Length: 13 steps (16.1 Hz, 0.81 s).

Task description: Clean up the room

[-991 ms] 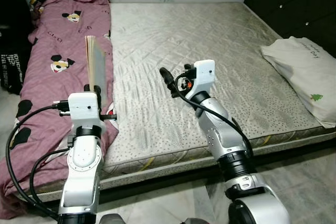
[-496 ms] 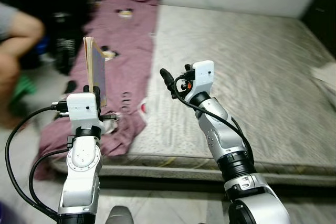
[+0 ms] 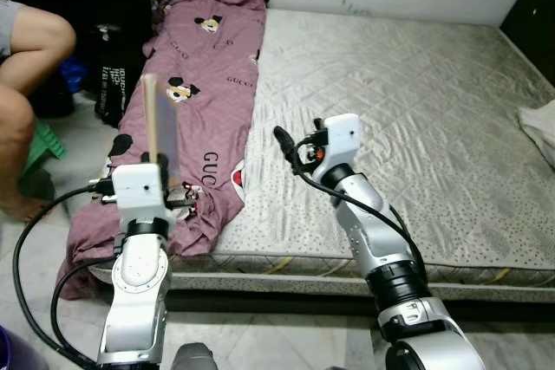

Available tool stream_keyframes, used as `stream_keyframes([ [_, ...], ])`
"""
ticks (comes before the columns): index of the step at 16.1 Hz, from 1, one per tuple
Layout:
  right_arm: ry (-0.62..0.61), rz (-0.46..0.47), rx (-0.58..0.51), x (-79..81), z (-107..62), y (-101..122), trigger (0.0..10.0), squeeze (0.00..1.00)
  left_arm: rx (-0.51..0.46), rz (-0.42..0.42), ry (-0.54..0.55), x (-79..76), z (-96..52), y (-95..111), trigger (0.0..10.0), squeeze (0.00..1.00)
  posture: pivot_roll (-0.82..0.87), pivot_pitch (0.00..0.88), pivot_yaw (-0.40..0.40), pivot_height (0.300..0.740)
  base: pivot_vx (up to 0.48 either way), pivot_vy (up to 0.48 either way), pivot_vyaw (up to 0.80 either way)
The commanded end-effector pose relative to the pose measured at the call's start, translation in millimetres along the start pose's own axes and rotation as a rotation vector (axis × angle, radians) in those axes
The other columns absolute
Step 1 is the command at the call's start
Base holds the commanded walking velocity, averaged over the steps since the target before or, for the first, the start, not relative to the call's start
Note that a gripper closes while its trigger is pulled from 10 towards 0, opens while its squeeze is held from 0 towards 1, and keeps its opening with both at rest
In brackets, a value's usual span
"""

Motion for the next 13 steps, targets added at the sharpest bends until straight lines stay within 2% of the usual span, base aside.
stream_keyframes([
  [1, -0.03, -0.01, -0.029, -4.6, -0.7, 5.8, 10.0, 0.0, -0.045, -0.034, -0.014, -2.8, 0.8, 12.9, 10.0, 0.0, -0.02, 0.0, -0.027, 0.74, 0.0, 0.0, 0.0],
  [4, -0.04, -0.047, -0.052, -6.1, -0.5, 10.5, 10.0, 0.0, -0.073, 0.023, -0.057, -4.0, 8.6, 14.1, 10.0, 0.0, -0.06, 0.0, 0.002, 0.74, 0.0, 0.0, 0.0],
  [6, -0.03, -0.065, -0.055, -9.2, -4.2, 10.4, 10.0, 0.0, -0.074, 0.013, -0.066, -7.7, 9.2, 15.6, 10.0, 0.0, -0.06, 0.0, 0.003, 0.74, 0.0, 0.0, 0.0],
  [9, -0.013, -0.067, -0.04, -3.8, -6.7, 4.2, 10.0, 0.0, -0.061, -0.014, -0.078, -12.4, 4.5, 12.1, 10.0, 0.0, -0.05, 0.0, -0.008, 0.74, 0.0, 0.0, 0.8],
  [13, 0.035, -0.042, -0.004, 8.2, -11.0, -6.2, 10.0, 0.0, -0.041, -0.006, -0.075, -13.7, -7.0, 6.8, 10.0, 0.0, -0.01, 0.0, -0.059, 0.74, 0.0, 0.0, 0.0],
])
Point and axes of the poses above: a point about 5 cm out from each wrist's last joint towards the gripper, its own z axis pointing out of the wrist towards the gripper, its own y axis along the axis of the wrist's last joint, x = y × z, the point moved 2 cm from there along z, pointing out of the wrist towards the gripper, and after that the axes turned 7 degrees about -z, right-handed, at the moved point
